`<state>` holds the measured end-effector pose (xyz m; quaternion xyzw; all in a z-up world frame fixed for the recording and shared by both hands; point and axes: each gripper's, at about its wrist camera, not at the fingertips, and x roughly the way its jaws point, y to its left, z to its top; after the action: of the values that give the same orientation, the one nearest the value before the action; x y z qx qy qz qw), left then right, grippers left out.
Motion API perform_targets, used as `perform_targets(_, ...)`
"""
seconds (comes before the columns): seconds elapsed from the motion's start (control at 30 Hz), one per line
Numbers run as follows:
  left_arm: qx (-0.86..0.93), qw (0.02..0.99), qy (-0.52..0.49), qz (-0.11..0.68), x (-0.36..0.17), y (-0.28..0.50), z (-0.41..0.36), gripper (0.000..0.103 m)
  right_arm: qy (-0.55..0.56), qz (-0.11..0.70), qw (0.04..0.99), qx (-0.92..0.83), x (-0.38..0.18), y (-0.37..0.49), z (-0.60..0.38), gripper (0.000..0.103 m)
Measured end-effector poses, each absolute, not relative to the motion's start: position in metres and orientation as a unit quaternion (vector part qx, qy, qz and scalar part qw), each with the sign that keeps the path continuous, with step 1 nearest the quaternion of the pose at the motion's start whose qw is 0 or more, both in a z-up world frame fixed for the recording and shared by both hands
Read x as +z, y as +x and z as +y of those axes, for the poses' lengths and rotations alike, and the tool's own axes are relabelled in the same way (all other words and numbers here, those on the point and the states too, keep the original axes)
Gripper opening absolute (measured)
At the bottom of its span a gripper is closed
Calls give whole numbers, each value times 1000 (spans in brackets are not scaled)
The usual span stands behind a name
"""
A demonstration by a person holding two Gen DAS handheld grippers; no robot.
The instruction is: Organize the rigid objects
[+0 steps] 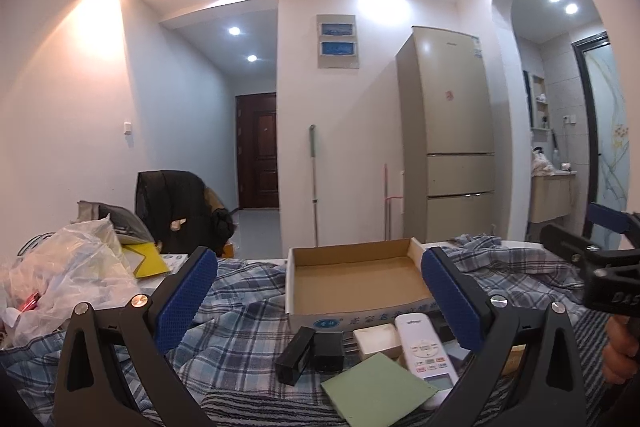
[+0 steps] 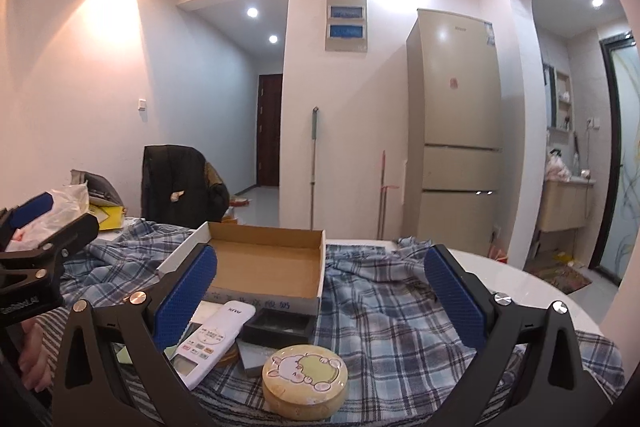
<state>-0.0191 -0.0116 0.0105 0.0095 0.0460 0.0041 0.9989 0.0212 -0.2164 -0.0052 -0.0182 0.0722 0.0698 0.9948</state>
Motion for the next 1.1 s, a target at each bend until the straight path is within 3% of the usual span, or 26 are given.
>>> perform_targets(0.27, 0, 1000, 11, 28, 12, -26, -12, 103, -41, 106, 991, 68, -8, 30, -207, 103)
perform_targets(0.47, 1, 1000, 11, 25, 11, -27, -13, 103, 10, 147, 983, 110, -13, 43, -221, 103)
perform_targets(1.1, 14, 1000, -1, 11, 11, -36, -8, 103, 16, 99, 993, 64, -3, 27, -226, 103)
